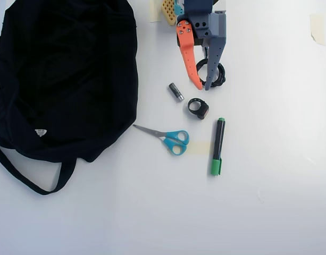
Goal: Put the cable into the black bag
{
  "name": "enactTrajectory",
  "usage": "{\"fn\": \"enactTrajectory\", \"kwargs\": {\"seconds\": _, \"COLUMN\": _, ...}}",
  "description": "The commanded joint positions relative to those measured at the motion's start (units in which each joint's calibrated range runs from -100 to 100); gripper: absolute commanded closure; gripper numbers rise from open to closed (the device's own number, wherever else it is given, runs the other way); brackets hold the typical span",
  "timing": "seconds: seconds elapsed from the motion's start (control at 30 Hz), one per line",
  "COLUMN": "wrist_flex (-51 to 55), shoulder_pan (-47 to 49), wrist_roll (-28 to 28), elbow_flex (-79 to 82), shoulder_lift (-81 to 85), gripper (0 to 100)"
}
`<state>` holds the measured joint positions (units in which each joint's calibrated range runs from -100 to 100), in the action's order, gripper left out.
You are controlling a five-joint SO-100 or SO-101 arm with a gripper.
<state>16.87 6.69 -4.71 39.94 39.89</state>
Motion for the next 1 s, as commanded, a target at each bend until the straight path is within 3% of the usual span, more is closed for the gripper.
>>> {"fn": "enactTrajectory", "kwargs": {"seconds": 0.0, "wrist_flex": -1.11, "shoulder_pan": -0.25, "wrist_roll": 0.41, "elbow_flex": -15.32, "shoulder_lift": -9.68, "gripper": 98}}
{"fn": "enactTrajectory", "kwargs": {"seconds": 0.4, "wrist_flex": -3.7, "shoulder_pan": -0.55, "wrist_roll": 0.47, "elbow_flex": -38.23, "shoulder_lift": -33.75, "gripper": 98}}
{"fn": "enactTrajectory", "kwargs": {"seconds": 0.97, "wrist_flex": -4.3, "shoulder_pan": -3.99, "wrist_roll": 0.68, "elbow_flex": -30.86, "shoulder_lift": -35.91, "gripper": 98}}
